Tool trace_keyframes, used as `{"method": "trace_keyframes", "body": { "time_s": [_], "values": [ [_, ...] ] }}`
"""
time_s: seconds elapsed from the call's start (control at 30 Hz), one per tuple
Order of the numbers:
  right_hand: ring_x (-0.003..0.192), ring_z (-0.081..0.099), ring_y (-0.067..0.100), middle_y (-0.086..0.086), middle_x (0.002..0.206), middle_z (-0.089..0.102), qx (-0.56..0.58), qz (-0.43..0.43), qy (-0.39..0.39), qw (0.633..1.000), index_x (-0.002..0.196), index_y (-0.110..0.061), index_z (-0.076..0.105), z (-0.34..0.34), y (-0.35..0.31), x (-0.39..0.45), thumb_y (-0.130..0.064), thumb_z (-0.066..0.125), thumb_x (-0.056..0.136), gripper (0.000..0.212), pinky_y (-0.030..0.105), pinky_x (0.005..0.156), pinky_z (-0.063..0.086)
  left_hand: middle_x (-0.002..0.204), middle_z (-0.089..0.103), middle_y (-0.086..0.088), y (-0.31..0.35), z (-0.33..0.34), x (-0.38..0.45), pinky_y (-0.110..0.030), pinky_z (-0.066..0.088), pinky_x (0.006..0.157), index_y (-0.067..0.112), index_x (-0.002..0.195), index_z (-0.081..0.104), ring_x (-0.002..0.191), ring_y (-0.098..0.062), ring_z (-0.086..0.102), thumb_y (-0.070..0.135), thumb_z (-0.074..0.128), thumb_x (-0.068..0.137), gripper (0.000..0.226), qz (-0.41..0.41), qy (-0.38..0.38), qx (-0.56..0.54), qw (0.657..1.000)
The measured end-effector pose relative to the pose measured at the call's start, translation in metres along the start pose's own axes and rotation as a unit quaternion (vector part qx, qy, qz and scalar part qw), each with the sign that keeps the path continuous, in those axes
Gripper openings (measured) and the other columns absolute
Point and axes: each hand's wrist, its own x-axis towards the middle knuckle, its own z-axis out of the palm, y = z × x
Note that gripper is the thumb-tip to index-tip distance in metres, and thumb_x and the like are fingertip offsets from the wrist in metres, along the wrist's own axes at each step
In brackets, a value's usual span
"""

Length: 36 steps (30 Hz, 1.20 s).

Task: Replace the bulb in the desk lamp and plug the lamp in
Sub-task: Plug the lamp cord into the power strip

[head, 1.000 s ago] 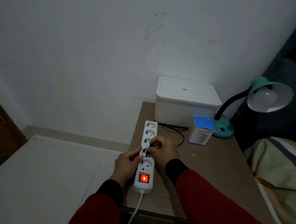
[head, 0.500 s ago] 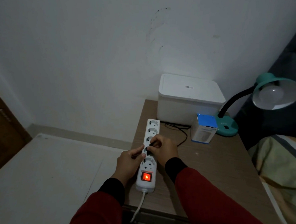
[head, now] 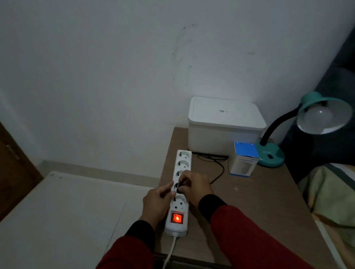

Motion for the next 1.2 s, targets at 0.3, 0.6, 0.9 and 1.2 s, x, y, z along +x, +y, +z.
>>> {"method": "trace_keyframes", "body": {
  "time_s": [0.3, 0.6, 0.9, 1.2],
  "values": [
    [0.113, 0.058, 0.029, 0.014, 0.124, 0.061, -0.223, 0.057, -0.131, 0.964, 0.127, -0.01, 0.053, -0.062, -0.003, -0.012, -0.025, 0.06, 0.088, 0.043, 0.033, 0.092, 0.048, 0.118, 0.067, -0.013, 0.026, -0.002, -0.003, -0.027, 0.043, 0.096, 0.012, 0.12, 0.064, 0.114, -0.025, 0.059, 0.026, 0.054, 0.092, 0.033, 0.016, -0.022, 0.244, 0.969],
    [0.112, 0.058, 0.031, 0.019, 0.12, 0.061, -0.395, 0.116, -0.218, 0.885, 0.119, 0.004, 0.058, -0.129, 0.01, -0.018, -0.033, 0.059, 0.09, 0.047, 0.037, 0.092, 0.048, 0.123, 0.058, -0.019, 0.086, 0.006, 0.001, -0.034, 0.047, 0.094, 0.001, 0.114, 0.06, 0.116, -0.031, 0.054, 0.031, 0.056, 0.087, 0.041, 0.033, -0.035, 0.446, 0.894],
    [0.121, 0.054, 0.032, 0.015, 0.132, 0.056, -0.41, 0.136, -0.145, 0.89, 0.126, -0.002, 0.052, -0.217, 0.051, -0.024, -0.034, 0.061, 0.088, 0.051, 0.039, 0.099, 0.047, 0.125, 0.059, -0.017, 0.169, 0.086, 0.001, -0.033, 0.049, 0.094, 0.002, 0.115, 0.06, 0.116, -0.029, 0.057, 0.014, 0.05, 0.092, 0.028, 0.127, -0.048, 0.509, 0.85],
    [0.113, 0.058, 0.033, 0.018, 0.127, 0.057, -0.303, 0.199, -0.082, 0.928, 0.12, -0.002, 0.057, -0.265, 0.132, -0.018, -0.029, 0.058, 0.09, 0.041, 0.038, 0.09, 0.05, 0.12, 0.061, -0.02, 0.202, 0.212, 0.021, -0.038, 0.048, 0.093, -0.001, 0.108, 0.062, 0.112, -0.034, 0.057, 0.018, 0.048, 0.092, 0.028, 0.217, -0.121, 0.5, 0.83]
  ]
}}
